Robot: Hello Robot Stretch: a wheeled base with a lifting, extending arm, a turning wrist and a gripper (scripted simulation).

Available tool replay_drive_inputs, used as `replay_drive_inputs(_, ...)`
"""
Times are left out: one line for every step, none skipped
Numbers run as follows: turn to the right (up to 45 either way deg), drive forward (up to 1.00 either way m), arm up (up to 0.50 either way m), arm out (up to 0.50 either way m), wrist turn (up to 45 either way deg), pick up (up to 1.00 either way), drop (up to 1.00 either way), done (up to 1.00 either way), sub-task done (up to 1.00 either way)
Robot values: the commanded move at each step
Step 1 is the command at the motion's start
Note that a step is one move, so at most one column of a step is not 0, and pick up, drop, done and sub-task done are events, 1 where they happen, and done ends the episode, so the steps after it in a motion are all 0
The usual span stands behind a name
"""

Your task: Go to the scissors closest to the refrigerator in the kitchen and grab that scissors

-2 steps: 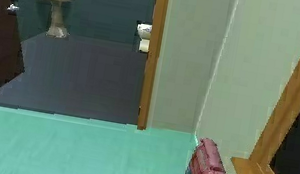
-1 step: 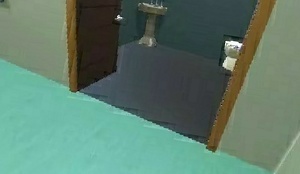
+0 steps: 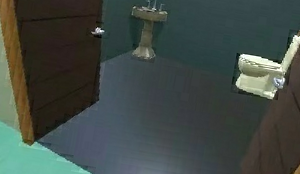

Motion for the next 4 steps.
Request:
replay_drive_inputs(-3.0,0.0,0.0,0.0,0.0,0.0,0.0,0.0,0.0)
replay_drive_inputs(0.0,0.55,0.0,0.0,0.0,0.0,0.0,0.0,0.0)
replay_drive_inputs(3.0,0.0,0.0,0.0,0.0,0.0,0.0,0.0,0.0)
replay_drive_inputs(-3.0,0.0,0.0,0.0,0.0,0.0,0.0,0.0,0.0)
